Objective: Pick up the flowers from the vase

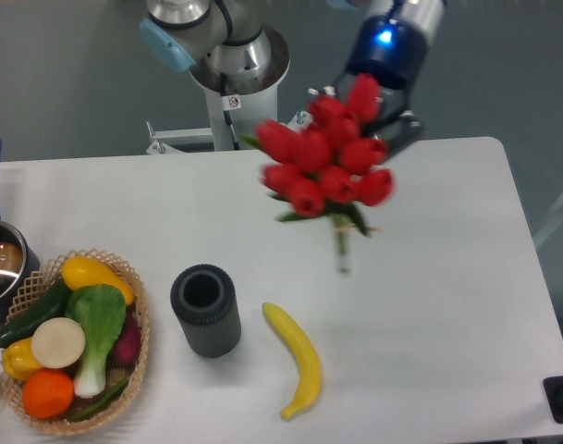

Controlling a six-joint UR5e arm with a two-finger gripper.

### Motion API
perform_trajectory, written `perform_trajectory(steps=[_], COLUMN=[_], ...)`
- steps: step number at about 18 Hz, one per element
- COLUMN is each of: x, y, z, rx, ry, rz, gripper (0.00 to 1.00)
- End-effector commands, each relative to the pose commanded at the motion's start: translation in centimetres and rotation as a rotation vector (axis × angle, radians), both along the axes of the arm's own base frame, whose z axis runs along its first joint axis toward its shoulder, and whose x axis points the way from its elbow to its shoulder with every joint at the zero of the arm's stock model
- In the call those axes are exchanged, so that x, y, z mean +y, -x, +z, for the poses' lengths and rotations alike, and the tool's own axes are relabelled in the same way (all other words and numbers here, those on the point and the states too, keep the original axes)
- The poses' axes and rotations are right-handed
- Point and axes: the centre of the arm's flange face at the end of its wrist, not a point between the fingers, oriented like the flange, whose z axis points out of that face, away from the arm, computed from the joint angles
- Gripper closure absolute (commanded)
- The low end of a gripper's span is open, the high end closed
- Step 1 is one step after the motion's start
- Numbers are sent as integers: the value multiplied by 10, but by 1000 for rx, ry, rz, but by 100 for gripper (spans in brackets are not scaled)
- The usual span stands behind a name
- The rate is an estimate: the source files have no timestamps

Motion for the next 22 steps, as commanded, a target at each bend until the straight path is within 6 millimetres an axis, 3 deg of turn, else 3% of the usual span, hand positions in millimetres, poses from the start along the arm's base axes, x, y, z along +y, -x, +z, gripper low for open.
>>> perform_trajectory(steps=[2,7,10,11,17,22], x=[-16,-24,-32,-24,1,8], y=[16,42,53,54,58,65], z=[-10,-58,-94,-105,-130,-129], rx=[1,-56,-66,-67,-8,-51], ry=[46,158,392,438,680,761], rz=[57,120,213,214,253,226], gripper=[100,100,100,100,100,100])
